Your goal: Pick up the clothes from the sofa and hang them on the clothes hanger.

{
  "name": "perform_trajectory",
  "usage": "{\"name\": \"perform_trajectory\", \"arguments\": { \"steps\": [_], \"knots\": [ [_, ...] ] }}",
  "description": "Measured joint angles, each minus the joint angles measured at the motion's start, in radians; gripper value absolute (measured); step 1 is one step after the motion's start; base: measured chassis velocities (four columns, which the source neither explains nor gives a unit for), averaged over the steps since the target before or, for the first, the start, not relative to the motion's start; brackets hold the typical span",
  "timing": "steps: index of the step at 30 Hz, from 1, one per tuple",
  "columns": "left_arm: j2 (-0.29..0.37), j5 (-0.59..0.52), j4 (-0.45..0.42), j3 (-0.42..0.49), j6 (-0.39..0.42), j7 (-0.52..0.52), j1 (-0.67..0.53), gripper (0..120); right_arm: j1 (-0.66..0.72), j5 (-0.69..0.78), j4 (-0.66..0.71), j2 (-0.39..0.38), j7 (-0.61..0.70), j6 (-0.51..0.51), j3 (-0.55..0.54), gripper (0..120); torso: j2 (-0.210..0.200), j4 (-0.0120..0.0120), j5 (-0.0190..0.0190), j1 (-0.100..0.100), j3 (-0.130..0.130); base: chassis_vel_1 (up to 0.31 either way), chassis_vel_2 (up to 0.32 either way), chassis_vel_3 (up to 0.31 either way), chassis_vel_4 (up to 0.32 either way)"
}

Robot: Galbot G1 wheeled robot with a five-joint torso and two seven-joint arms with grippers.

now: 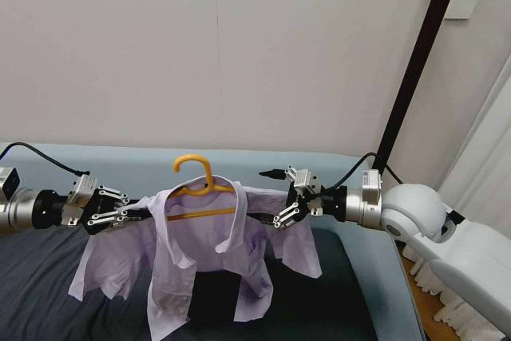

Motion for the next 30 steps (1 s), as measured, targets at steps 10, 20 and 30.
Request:
{"name": "perform_trajectory", "arguments": {
  "steps": [10,20,30],
  "knots": [
    [0.002,0.007,0.0,-0.005,-0.003,0.02,0.004,7,0.035,-0.074,-0.018,0.005,-0.114,0.019,-0.019,66,0.0,-0.0001,0.0001,0.0,0.0,0.0,0.0,0.0,0.0],
    [0.009,0.008,-0.006,-0.002,-0.007,0.035,0.001,7,0.036,-0.124,-0.034,-0.006,-0.23,0.049,-0.024,19,0.0,-0.0001,0.0002,0.0,0.0,0.0,0.0,0.0,0.0],
    [-0.023,-0.015,-0.003,-0.01,-0.064,0.003,0.011,15,-0.032,-0.117,-0.015,-0.02,-0.199,0.079,0.024,5,0.0,0.0,0.0003,0.0,0.0,0.0,0.0,0.0,0.0]
  ]
}}
